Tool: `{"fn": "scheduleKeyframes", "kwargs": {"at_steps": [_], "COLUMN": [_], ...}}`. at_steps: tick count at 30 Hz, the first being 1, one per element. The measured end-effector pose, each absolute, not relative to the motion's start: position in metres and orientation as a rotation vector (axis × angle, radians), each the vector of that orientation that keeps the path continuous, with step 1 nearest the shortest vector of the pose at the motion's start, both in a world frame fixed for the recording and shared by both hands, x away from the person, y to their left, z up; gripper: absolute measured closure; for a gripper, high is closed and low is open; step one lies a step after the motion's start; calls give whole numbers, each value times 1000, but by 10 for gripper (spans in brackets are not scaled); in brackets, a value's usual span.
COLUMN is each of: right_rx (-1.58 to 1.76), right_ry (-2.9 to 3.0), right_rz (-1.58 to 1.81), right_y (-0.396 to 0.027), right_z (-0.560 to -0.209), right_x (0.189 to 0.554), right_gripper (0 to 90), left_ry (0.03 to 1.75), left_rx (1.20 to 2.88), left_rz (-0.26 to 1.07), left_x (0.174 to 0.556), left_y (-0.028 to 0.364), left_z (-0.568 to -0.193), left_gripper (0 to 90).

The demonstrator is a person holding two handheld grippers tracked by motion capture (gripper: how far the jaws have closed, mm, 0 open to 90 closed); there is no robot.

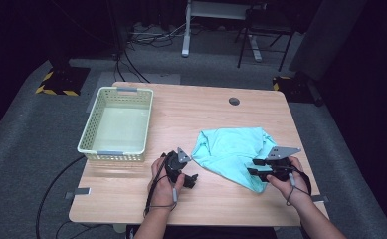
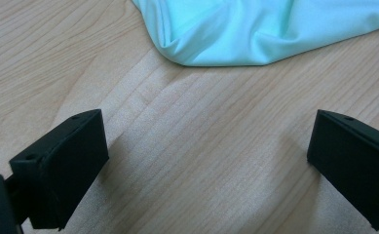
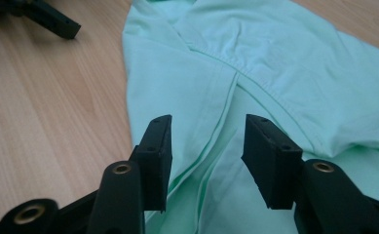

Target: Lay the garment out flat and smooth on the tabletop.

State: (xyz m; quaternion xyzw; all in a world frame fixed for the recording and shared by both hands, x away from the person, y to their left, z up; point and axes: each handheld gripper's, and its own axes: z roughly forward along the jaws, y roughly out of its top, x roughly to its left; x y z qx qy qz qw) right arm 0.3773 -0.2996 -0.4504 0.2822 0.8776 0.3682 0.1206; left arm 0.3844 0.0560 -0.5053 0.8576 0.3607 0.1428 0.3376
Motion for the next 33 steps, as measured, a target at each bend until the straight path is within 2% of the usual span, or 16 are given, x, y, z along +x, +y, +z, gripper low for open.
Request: {"fn": "scheduleKeyframes", "kwargs": {"at_steps": [13, 16, 23, 24, 25, 26, 27, 28, 31, 33], "right_rx": [824, 825, 850, 969, 975, 973, 973, 973, 944, 926], "right_ry": [2564, 2560, 2571, 2607, 2613, 2647, 2658, 2658, 2678, 2678], "right_rz": [1076, 1074, 1079, 1071, 1075, 1083, 1087, 1087, 1120, 1134], "right_y": [-300, -296, -280, -258, -257, -256, -255, -255, -253, -251], "right_z": [-450, -450, -455, -481, -482, -483, -483, -483, -480, -476], "right_x": [377, 382, 402, 438, 439, 440, 440, 440, 438, 436], "right_gripper": [546, 520, 505, 513, 527, 632, 680, 680, 833, 873], "left_ry": [940, 940, 933, 925, 921, 921, 920, 920, 929, 930], "left_rx": [2234, 2234, 2233, 2238, 2240, 2241, 2241, 2241, 2236, 2238], "left_rz": [371, 372, 361, 358, 356, 348, 351, 351, 351, 357], "left_x": [384, 384, 383, 383, 383, 382, 382, 382, 380, 380], "left_y": [56, 56, 58, 59, 60, 64, 67, 67, 74, 77], "left_z": [-505, -505, -506, -506, -505, -506, -506, -506, -506, -506], "left_gripper": [14, 14, 9, 9, 9, 9, 9, 9, 9, 9]}}
